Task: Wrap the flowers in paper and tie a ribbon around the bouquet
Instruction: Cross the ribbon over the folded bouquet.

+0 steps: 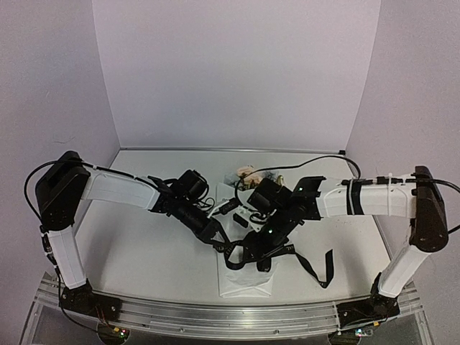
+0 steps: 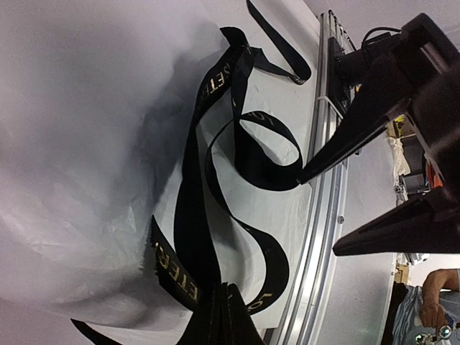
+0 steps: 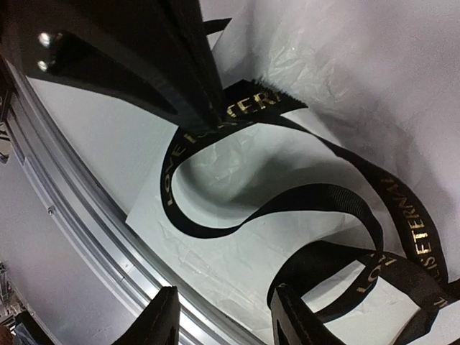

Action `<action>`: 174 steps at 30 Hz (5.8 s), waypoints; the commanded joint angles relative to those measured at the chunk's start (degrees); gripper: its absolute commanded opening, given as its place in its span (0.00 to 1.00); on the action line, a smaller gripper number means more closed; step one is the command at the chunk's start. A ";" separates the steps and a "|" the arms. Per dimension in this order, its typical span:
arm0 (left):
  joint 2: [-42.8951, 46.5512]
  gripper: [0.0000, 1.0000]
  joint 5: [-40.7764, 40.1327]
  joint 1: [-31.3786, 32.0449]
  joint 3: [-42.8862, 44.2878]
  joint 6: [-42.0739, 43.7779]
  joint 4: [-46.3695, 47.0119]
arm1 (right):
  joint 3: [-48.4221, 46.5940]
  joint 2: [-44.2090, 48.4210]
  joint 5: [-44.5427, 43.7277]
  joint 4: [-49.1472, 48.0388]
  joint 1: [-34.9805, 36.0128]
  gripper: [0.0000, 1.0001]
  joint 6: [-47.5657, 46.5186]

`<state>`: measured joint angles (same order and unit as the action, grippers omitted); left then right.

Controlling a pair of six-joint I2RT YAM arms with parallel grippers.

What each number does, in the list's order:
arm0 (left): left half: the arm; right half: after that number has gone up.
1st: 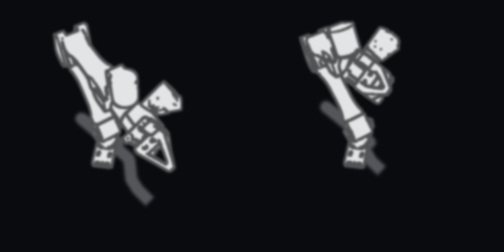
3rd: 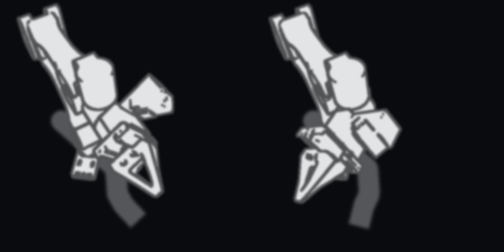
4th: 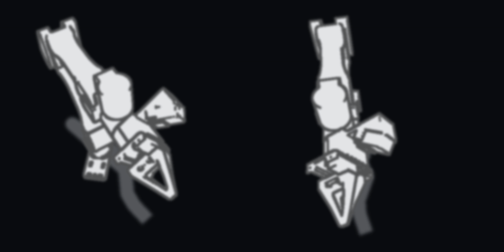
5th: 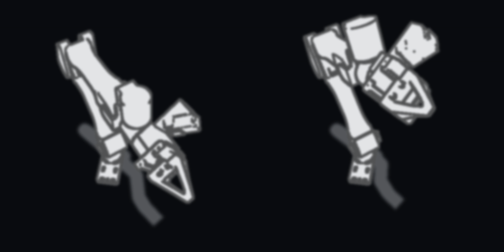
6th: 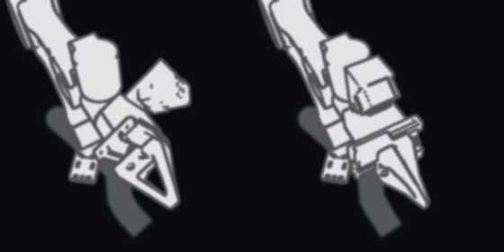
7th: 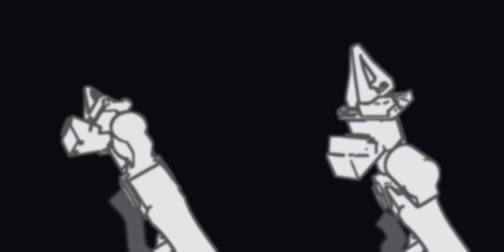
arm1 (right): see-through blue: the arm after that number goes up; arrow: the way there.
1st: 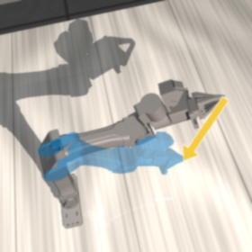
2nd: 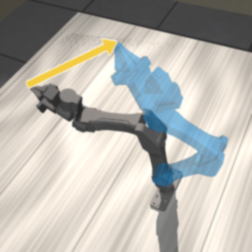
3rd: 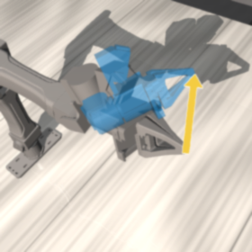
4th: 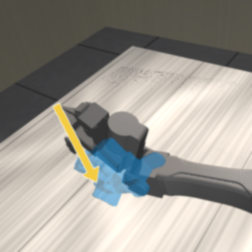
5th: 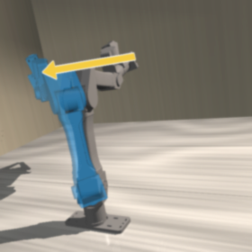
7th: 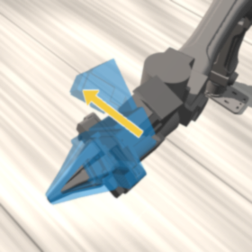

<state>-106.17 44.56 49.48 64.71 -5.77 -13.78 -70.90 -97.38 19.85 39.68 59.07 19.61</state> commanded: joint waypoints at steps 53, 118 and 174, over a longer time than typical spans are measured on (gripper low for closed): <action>5.30 0.39 -17.13 2.08 0.69 -4.45 -6.21 | 13.17 17.09 -19.47 -1.98 -1.47 0.44 -0.06; 11.28 0.35 -27.38 3.78 -2.65 -6.99 -7.42 | 15.22 19.01 -13.31 -1.51 -4.83 0.46 1.65; 44.77 0.35 -39.29 0.80 -27.04 -28.16 -2.39 | -24.27 -22.65 -25.88 3.93 8.25 0.71 -45.99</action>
<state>-62.50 5.80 50.71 36.18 -35.08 -15.54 -93.17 -119.20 -1.40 43.53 66.83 -25.71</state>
